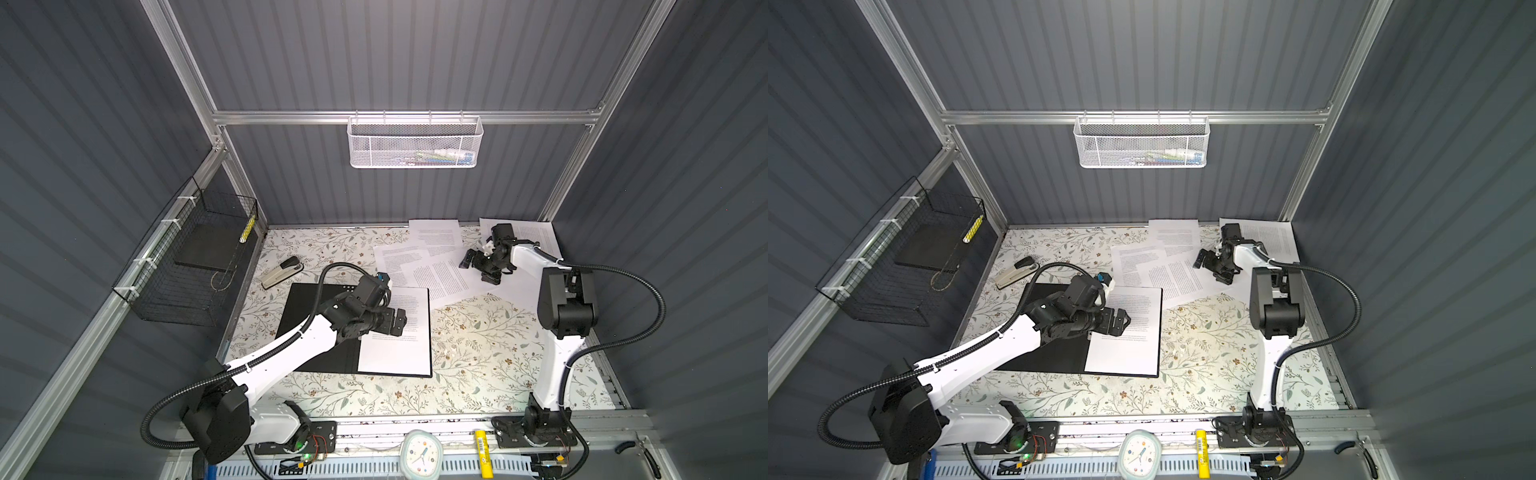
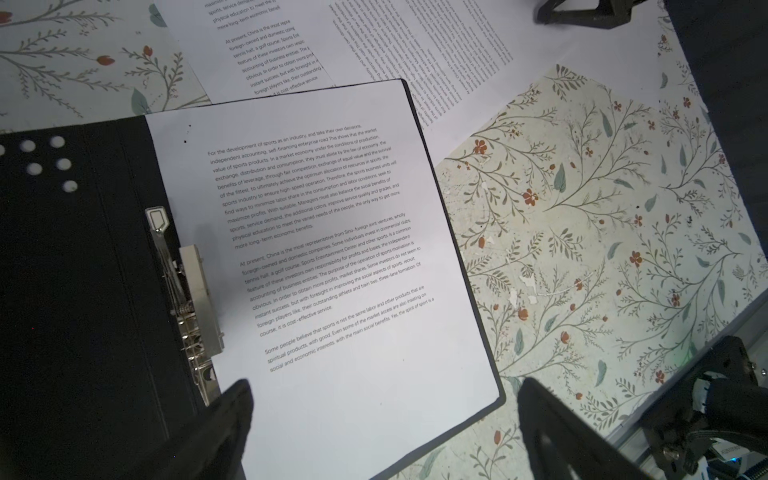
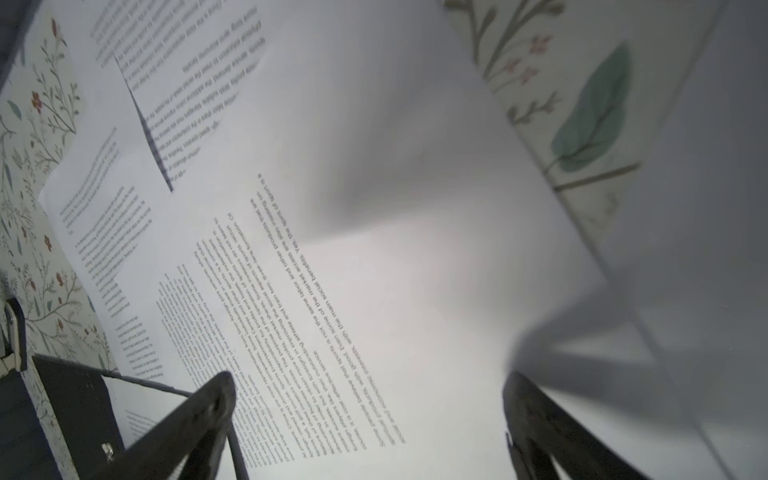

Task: Put the files into the folder

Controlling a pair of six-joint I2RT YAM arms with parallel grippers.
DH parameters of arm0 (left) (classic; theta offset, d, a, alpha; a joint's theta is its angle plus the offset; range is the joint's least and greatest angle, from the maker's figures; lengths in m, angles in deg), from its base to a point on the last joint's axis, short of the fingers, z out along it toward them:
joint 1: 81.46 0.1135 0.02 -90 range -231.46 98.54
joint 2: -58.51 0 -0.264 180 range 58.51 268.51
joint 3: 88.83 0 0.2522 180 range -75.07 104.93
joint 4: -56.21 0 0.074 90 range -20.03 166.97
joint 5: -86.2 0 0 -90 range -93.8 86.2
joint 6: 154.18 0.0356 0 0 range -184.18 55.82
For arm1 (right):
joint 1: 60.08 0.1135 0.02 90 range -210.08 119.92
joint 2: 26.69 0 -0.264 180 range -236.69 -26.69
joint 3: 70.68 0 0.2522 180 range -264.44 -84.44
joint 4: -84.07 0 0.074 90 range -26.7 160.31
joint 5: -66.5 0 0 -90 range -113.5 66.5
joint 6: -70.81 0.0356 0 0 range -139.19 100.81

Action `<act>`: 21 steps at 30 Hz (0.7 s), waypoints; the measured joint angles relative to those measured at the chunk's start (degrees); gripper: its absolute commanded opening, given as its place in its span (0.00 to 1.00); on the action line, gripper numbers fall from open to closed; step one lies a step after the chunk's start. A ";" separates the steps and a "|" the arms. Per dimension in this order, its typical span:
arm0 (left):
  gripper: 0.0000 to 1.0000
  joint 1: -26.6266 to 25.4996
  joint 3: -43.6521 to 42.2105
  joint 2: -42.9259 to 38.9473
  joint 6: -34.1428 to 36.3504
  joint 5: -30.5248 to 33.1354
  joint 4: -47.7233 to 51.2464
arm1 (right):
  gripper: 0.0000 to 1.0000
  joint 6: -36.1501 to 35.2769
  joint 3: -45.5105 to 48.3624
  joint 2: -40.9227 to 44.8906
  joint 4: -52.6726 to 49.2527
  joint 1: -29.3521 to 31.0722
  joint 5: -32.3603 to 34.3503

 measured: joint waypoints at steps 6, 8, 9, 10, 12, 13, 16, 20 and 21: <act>1.00 0.00 0.37 0.59 -1.03 -0.48 -1.31 | 0.99 -0.50 -2.73 -1.95 -1.33 2.84 -1.42; 1.00 0.00 0.37 0.59 -1.22 -0.46 -1.33 | 0.99 -0.26 -2.71 -1.97 -1.60 2.99 -1.44; 1.00 0.00 0.37 0.57 -1.22 -0.46 -1.33 | 0.99 0.02 -2.56 -1.92 -1.51 2.95 -1.44; 1.00 0.00 0.37 0.57 -1.22 -0.46 -1.33 | 0.99 0.37 -1.88 -1.62 -1.11 2.91 -1.33; 1.00 0.00 0.44 0.57 -1.20 -0.46 -1.31 | 0.99 1.09 0.57 -0.09 -0.04 2.89 -0.66; 1.00 0.00 0.48 0.57 -1.22 -0.46 -1.29 | 0.99 1.64 2.82 1.33 0.66 2.84 -0.31; 1.00 0.00 1.31 0.59 -1.18 -0.50 -1.05 | 0.99 3.76 10.47 6.67 2.08 2.49 0.39; 1.00 0.00 3.41 0.66 -1.05 -1.36 -0.85 | 0.99 8.72 23.02 15.32 6.25 2.03 0.76; 1.00 0.00 4.04 0.79 -0.98 -1.70 -0.79 | 0.99 11.13 26.86 18.10 8.09 1.97 0.57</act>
